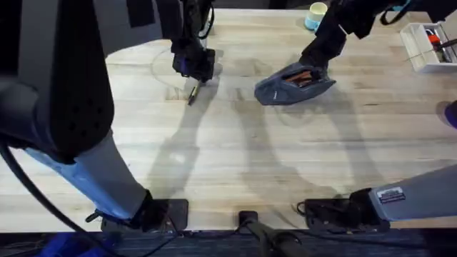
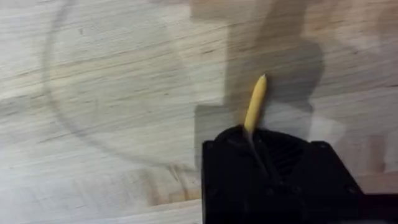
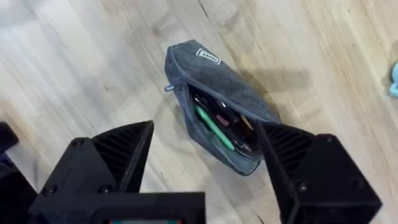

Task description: Unzip the bag, pick up the pens from the table one at a time and place them inside, then zip the bag closed.

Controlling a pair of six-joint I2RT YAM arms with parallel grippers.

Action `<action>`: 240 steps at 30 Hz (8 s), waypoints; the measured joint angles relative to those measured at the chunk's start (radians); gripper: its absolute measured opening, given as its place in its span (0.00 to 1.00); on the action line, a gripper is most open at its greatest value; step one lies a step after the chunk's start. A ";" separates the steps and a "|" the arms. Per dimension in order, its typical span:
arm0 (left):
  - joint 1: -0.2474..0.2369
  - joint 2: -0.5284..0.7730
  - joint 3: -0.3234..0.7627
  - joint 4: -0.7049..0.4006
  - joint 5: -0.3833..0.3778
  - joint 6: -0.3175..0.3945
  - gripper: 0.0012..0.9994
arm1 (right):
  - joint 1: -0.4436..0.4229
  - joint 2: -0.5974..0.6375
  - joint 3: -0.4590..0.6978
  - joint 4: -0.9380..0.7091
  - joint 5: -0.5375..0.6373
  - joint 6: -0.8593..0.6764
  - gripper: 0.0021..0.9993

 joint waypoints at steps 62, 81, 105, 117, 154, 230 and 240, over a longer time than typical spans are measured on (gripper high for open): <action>-0.460 -0.001 0.229 0.503 0.474 0.309 0.04 | -0.277 -0.572 -0.134 -0.133 0.000 0.129 1.00; -0.459 0.111 0.229 0.240 0.253 0.351 0.29 | -0.277 -0.546 -0.134 -0.093 0.000 0.111 1.00; -0.413 -0.004 0.229 0.133 0.235 0.356 0.99 | -0.277 -0.533 -0.135 -0.092 0.000 0.111 1.00; -0.286 -0.168 0.229 -0.116 0.266 0.600 0.99 | -0.257 -0.523 -0.135 -0.092 -0.047 0.145 1.00; 0.028 -0.235 0.229 -0.462 0.611 1.365 1.00 | 0.323 -0.525 -0.560 0.271 0.156 1.145 1.00; 0.090 -0.202 0.229 -0.551 0.633 1.457 1.00 | 0.341 -0.087 -0.567 0.613 0.363 1.408 0.03; 0.090 -0.202 0.229 -0.502 0.667 1.459 1.00 | 0.337 -0.213 -0.575 0.598 0.345 1.399 0.03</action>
